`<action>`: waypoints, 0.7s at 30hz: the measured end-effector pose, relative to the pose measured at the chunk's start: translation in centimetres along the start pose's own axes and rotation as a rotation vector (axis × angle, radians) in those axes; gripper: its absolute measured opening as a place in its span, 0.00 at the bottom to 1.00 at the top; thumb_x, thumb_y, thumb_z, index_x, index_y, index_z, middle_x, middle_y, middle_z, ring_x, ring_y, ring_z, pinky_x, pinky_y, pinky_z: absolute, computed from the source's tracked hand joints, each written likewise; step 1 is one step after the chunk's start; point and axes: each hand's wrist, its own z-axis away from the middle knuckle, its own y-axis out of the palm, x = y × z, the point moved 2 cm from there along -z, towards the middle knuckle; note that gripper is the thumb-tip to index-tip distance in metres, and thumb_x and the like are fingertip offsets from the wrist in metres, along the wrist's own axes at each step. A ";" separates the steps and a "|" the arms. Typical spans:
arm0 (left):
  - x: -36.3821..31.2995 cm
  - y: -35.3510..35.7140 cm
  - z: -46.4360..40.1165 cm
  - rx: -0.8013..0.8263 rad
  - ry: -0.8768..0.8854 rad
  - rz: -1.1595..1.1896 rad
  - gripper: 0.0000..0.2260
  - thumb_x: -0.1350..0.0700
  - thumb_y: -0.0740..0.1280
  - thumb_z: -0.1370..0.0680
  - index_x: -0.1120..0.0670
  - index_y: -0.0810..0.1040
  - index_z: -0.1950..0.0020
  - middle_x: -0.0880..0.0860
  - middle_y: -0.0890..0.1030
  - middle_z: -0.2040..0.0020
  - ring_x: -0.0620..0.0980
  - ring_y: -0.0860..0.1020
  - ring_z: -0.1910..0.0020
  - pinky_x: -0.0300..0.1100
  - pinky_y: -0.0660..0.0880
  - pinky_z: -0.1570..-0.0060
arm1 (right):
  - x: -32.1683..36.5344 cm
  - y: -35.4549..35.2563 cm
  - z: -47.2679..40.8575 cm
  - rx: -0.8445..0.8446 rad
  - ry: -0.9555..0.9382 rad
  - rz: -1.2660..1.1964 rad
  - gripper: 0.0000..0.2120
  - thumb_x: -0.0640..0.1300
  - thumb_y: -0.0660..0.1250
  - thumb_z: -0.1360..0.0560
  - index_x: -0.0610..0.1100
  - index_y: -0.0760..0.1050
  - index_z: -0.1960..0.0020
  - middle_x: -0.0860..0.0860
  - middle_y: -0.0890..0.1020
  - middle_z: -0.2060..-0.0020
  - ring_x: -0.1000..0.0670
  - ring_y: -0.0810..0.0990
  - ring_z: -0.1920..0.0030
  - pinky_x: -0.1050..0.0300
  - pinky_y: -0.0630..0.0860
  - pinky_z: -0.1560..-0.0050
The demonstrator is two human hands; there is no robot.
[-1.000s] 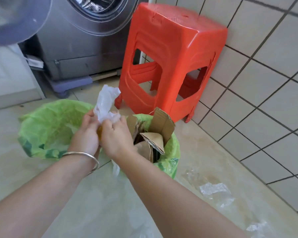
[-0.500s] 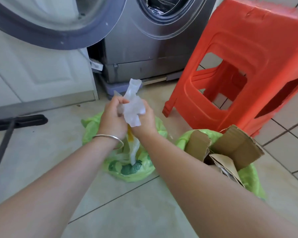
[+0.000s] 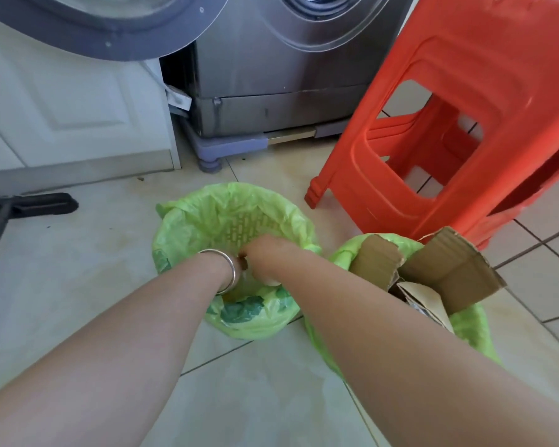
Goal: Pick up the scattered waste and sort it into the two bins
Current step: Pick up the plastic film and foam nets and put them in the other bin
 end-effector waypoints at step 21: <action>-26.9 6.5 17.3 -0.865 0.524 0.400 0.15 0.54 0.59 0.29 0.44 0.71 0.43 0.46 0.79 0.50 0.47 0.81 0.61 0.39 0.73 0.70 | -12.6 17.6 35.1 -1.049 0.229 -0.520 0.10 0.38 0.59 0.28 0.39 0.79 0.57 0.47 0.79 0.64 0.47 0.74 0.61 0.55 0.71 0.63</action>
